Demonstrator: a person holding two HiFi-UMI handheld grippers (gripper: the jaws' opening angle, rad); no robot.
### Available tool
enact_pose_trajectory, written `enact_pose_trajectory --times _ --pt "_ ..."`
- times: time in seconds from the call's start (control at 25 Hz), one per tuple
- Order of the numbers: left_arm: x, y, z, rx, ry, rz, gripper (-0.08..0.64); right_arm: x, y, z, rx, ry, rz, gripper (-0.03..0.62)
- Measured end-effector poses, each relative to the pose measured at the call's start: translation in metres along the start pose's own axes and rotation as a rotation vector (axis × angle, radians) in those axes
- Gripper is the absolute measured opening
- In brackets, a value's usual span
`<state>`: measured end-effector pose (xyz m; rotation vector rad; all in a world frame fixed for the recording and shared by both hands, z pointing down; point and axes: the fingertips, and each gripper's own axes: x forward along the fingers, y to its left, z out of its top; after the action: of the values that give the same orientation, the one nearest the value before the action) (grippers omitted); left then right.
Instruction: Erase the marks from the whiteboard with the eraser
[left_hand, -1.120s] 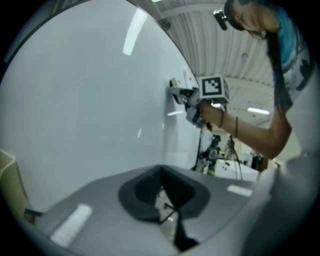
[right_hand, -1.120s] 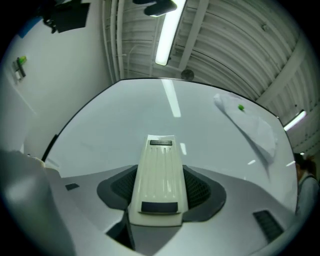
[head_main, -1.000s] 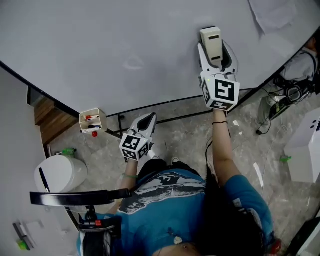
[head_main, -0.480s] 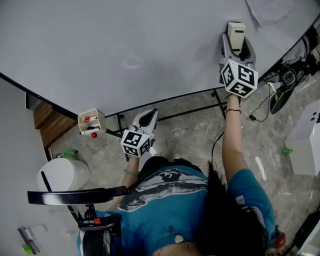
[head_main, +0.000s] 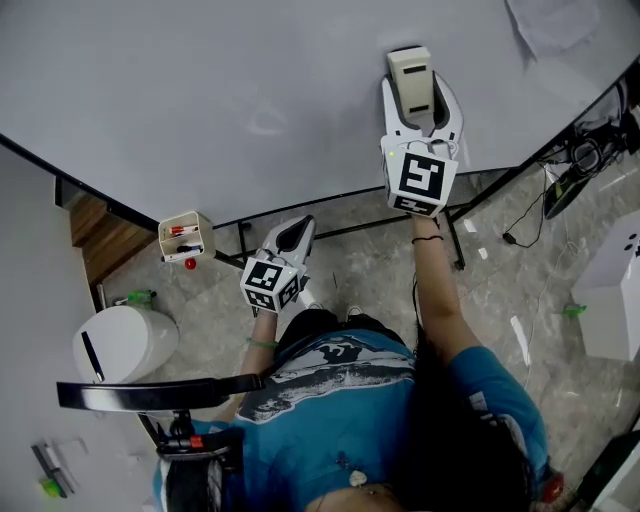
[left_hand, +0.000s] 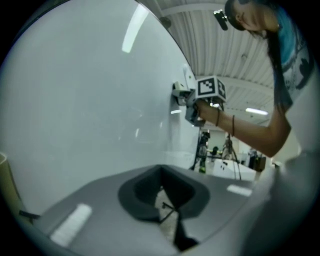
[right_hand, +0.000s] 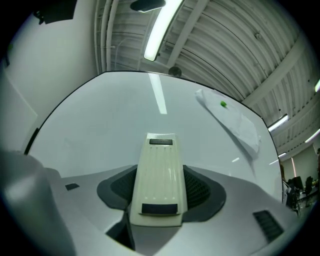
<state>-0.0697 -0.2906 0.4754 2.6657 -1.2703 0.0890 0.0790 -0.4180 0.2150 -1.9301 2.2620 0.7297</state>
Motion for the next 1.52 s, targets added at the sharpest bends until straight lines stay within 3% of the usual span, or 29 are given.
enact_pose_trajectory --times 0.12,0.44,0.68,0.8,0.96,1.28,1.52 --pt "-0.003 0.005 0.000 0.002 -0.002 0.018 0.002 -0.003 0.043 0.004 -0.023 -0.004 0.049 0.263" --pt "-0.011 0.006 -0.001 0.000 -0.004 0.045 0.002 -0.022 0.160 -0.006 -0.057 0.057 0.274 0.262" --pt "-0.015 0.015 -0.004 -0.012 -0.010 0.058 0.002 -0.026 0.195 -0.021 -0.123 0.080 0.373 0.263" --pt "-0.016 0.016 -0.004 -0.022 -0.014 0.066 0.002 -0.029 0.173 -0.007 -0.036 0.040 0.357 0.263" --pt "-0.013 0.011 -0.002 -0.025 -0.015 0.057 0.002 -0.022 0.101 0.004 0.139 0.025 0.257 0.263" --pt "-0.004 0.005 -0.005 -0.023 0.000 0.030 0.002 -0.006 -0.066 -0.015 0.188 0.066 0.005 0.262" --pt "0.002 -0.002 -0.004 -0.017 0.005 0.015 0.002 -0.002 -0.130 -0.031 0.192 0.110 -0.100 0.263"
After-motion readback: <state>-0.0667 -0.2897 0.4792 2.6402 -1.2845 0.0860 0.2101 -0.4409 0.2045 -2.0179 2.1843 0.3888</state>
